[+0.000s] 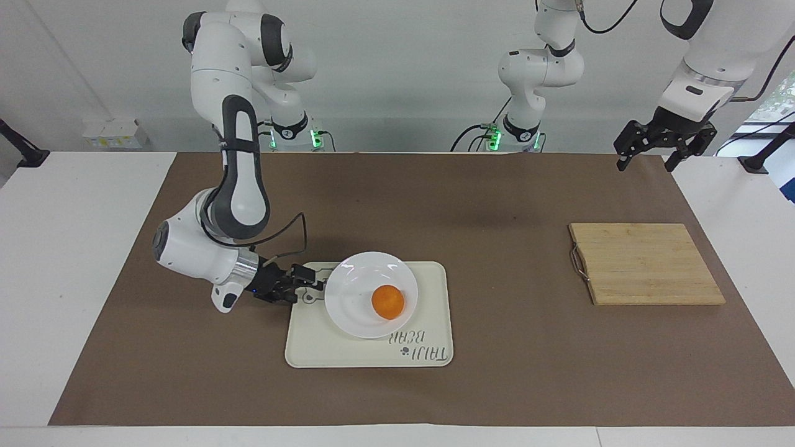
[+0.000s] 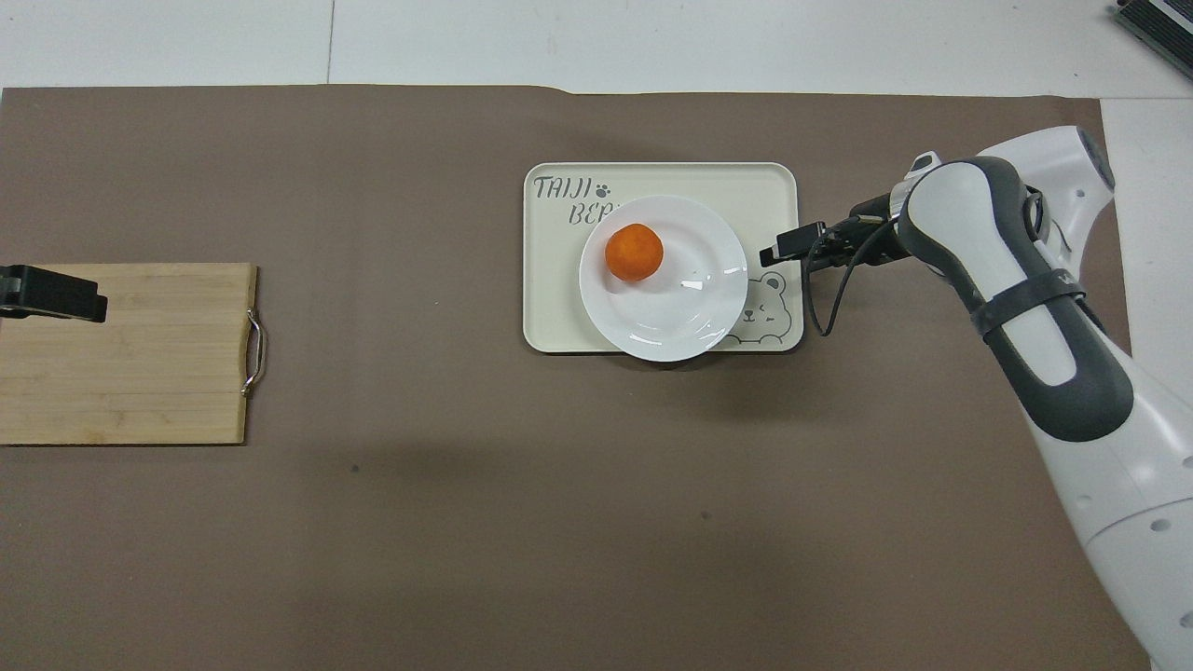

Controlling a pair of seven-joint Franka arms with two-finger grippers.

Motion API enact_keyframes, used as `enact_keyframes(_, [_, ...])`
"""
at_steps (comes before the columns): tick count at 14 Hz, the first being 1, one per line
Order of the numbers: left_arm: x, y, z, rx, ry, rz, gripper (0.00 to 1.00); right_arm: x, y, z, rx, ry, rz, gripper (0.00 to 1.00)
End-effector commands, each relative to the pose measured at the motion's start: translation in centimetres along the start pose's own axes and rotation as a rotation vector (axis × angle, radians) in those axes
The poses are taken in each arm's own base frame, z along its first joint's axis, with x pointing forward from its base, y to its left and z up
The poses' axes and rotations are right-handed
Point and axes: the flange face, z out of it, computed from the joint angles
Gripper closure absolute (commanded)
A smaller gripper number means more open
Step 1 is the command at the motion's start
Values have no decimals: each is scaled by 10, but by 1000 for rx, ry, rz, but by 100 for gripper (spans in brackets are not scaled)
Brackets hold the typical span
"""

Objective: Place orange and plate with both arms

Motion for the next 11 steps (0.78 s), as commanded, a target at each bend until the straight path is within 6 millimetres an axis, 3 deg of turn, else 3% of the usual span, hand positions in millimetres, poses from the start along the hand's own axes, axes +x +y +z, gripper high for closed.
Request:
enact_keyframes(1, [-3, -3, -3, 4, -11, 2, 0, -2, -39, -47, -195, 26, -14, 0])
enact_keyframes(3, [-3, -3, -3, 4, -11, 2, 0, -8, -50, -78, -336, 32, -67, 0])
enact_keyframes(5, [-3, -3, -3, 4, -11, 2, 0, -14, -45, -100, -369, 50, -48, 0])
enact_keyframes(7, [-3, -3, -3, 4, -11, 2, 0, -22, -39, -127, -404, 90, 84, 0])
enact_keyframes(9, [-3, -3, -3, 4, -11, 2, 0, -37, -33, -137, -465, 93, 241, 0])
enact_keyframes(11, [-3, -3, -3, 4, -11, 2, 0, -53, -26, -148, -531, 96, 276, 0])
